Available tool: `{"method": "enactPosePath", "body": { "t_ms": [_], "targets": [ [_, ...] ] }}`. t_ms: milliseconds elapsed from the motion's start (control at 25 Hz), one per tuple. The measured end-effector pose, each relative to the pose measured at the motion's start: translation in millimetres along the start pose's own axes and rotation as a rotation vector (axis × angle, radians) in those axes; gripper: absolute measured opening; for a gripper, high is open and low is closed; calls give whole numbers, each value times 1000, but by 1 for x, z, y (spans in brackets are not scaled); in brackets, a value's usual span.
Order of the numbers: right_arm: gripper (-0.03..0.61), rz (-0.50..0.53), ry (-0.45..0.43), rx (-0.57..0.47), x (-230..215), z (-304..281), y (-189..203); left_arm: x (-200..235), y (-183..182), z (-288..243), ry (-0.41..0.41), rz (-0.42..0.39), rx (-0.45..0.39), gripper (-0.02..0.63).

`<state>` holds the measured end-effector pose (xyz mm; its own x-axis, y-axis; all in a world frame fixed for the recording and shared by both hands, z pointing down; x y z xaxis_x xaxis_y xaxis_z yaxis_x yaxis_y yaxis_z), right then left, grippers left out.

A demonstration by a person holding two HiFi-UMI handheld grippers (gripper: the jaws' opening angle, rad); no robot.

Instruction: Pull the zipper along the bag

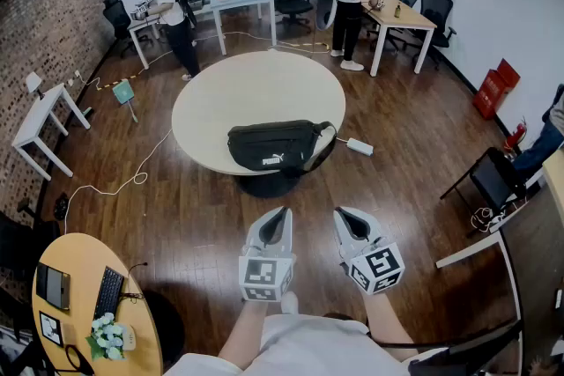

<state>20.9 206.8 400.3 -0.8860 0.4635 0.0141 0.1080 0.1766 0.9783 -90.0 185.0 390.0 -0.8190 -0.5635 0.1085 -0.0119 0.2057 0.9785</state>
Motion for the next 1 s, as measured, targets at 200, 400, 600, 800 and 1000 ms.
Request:
{"method": "enactPosePath", "body": {
  "t_ms": [200,400,600,800,1000],
  "targets": [
    [-9,-56,2,69,-26,-62,22,54,3,-64,12,48,46,17],
    [-11,-64,44,80,-89,-103,23,57,9,-124,54,42,78,17],
    [-9,-84,46,82,-161,-171,19,85,-2,-208,53,42,104,17],
    [-11,-141,8,137,-231,-238,34,93,-3,-296,48,10,172,17],
    [-9,-156,-67,246,-288,-310,68,97,25,-370,27,15,299,17]
  ]
}}
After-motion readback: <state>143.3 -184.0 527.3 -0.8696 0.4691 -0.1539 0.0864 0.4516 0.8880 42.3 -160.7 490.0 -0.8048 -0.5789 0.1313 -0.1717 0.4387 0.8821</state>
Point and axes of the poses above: the fingertips, and each gripper's own axes: z backward along the fingers, x to its left, y out of its underside, the point moved 1 cm from there along z, backward along the fingers, and after that the axes turned 6 degrees about x, right-handed, at the moved point
